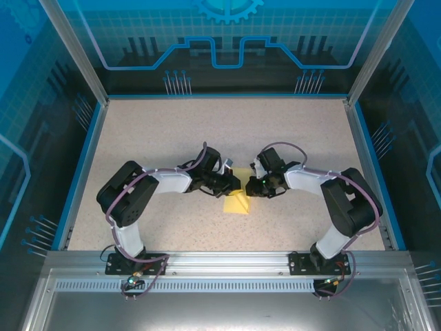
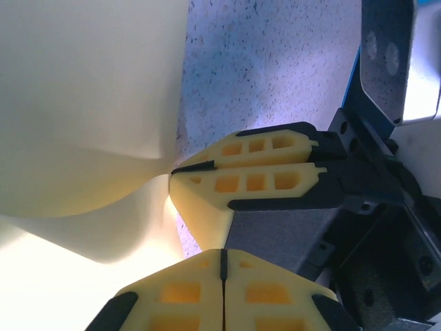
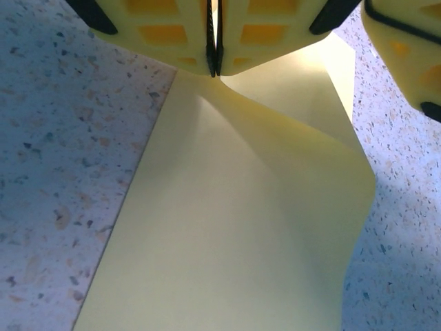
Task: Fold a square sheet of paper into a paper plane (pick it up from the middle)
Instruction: Fold the triangle a second time at the center of the table.
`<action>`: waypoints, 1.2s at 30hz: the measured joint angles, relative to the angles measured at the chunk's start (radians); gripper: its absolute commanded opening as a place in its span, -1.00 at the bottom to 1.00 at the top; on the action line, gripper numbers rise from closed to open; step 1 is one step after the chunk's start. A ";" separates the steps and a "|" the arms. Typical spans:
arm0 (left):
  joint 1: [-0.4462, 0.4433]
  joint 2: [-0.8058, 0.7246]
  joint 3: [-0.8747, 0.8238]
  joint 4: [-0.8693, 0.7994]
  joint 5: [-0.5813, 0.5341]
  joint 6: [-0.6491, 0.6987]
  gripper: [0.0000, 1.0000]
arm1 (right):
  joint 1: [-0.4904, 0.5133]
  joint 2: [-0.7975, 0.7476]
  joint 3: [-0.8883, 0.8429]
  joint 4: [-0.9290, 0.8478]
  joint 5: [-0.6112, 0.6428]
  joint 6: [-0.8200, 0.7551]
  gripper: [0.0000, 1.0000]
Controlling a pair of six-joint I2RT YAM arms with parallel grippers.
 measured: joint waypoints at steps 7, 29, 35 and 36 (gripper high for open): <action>-0.012 0.009 0.017 -0.050 -0.029 0.030 -0.88 | 0.000 0.021 0.025 -0.011 0.015 -0.017 -0.76; -0.032 0.052 0.066 -0.156 -0.105 0.094 -0.88 | 0.000 0.048 0.066 -0.027 0.026 -0.039 -0.77; -0.034 0.071 0.072 -0.156 -0.105 0.097 -0.88 | 0.000 0.052 0.066 -0.028 0.026 -0.039 -0.77; -0.034 0.073 0.072 -0.156 -0.105 0.097 -0.88 | 0.000 0.052 0.066 -0.028 0.026 -0.039 -0.77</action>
